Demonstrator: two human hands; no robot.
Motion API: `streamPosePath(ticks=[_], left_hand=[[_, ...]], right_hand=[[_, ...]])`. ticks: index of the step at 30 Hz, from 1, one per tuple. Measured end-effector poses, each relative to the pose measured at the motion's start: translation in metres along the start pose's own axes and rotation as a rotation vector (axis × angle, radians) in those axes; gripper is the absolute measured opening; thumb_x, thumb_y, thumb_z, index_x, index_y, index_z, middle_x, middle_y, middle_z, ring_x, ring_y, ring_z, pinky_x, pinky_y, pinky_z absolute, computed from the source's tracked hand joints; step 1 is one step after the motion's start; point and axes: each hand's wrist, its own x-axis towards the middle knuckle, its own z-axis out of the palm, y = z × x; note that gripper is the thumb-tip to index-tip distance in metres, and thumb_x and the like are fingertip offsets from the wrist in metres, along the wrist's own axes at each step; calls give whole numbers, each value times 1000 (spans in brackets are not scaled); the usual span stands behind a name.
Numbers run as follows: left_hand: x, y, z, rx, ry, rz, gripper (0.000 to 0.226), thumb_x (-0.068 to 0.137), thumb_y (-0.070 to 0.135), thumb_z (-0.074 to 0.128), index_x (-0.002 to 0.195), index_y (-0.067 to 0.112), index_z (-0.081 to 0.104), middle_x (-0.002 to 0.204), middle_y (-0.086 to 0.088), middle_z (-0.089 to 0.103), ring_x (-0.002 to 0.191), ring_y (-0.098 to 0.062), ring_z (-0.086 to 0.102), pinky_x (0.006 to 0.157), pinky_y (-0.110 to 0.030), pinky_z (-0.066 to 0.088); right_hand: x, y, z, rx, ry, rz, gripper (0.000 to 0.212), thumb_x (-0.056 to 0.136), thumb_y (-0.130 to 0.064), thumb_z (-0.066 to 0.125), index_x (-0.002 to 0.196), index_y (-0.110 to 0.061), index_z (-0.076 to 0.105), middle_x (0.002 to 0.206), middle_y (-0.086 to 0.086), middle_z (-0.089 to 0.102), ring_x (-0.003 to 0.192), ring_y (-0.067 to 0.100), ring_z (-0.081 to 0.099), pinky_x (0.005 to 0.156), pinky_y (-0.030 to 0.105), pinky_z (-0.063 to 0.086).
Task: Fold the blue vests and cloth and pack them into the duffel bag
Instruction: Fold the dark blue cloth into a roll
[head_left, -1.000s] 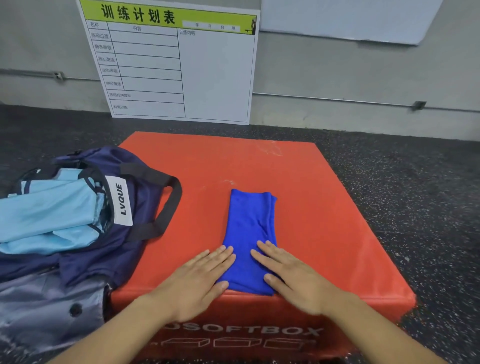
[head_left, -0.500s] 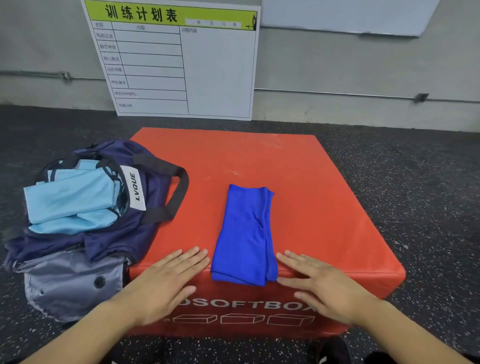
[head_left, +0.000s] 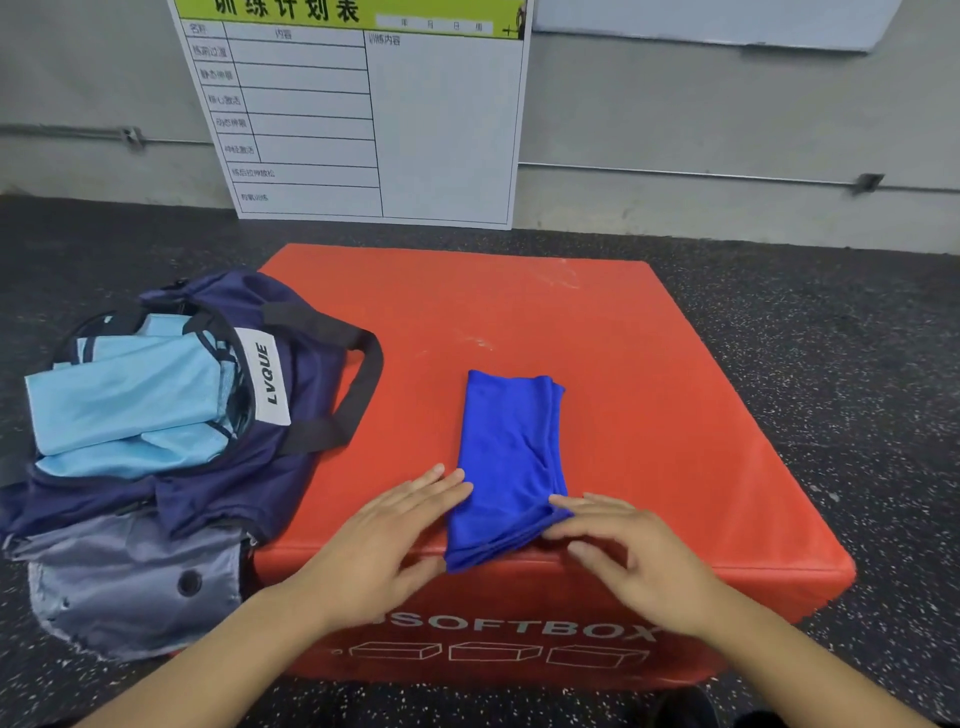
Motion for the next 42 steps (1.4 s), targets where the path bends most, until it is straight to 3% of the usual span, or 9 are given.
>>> streamPosePath(ticks=[5,8,12,17,21,23,26,35,42], left_hand=[[32,8,-1,-195,24,-69,81,86,51,73,154,45,29,158,28,28,144,11,26,119,-17,24],[54,14,-5,-472,96,-160,61,93,28,72,142,43,40,137,32,55,129,9,50,108,-17,40],[87,17,-12,-968,233,-325,51,98,1,60,141,24,43,116,-2,75,104,-16,72,83,-27,58],[114,-9,-7,-725,350,-503,62,96,19,66,149,31,35,80,5,69,66,-5,61,72,-20,47],[113,-19,2,-412,310,-481,60,93,48,60,149,42,38,115,9,68,110,-9,60,103,-25,43],[111,-19,6,-273,174,-471,64,86,68,38,147,49,40,141,8,56,137,-18,44,117,-40,30],[108,-17,14,-130,25,-492,60,86,65,28,142,54,45,160,3,36,153,-21,16,122,-40,13],[114,-12,35,-203,110,-406,51,100,28,57,150,32,45,163,-4,29,154,-15,15,126,-34,3],[104,-18,16,-596,364,-378,51,91,8,67,137,26,60,131,10,55,126,-7,53,115,-39,37]], right_hand=[[29,-9,-17,409,108,144,24,95,0,68,111,-17,73,111,-8,76,109,7,69,97,20,48],[50,-8,-21,644,166,187,26,95,10,61,117,-3,65,109,1,75,100,10,69,87,20,51],[83,-1,-24,697,304,266,32,94,13,60,119,-6,63,109,-2,74,96,7,68,84,18,53],[122,34,-14,531,333,354,42,93,10,62,116,-25,65,112,1,75,98,11,70,92,26,54],[136,55,-3,188,248,412,50,91,-8,70,135,-28,60,128,-7,68,115,10,64,106,29,46],[134,62,-1,-67,250,424,48,92,-30,66,139,-32,59,134,-6,64,123,14,59,111,32,42],[125,62,1,-216,234,471,50,88,-57,46,132,-38,64,132,-5,66,125,20,59,109,40,45],[103,47,28,-16,203,395,42,95,-18,64,135,-29,64,143,-1,59,137,18,51,119,37,33],[109,14,18,488,335,367,59,89,9,65,128,-35,66,137,-9,64,123,9,63,110,38,48]])
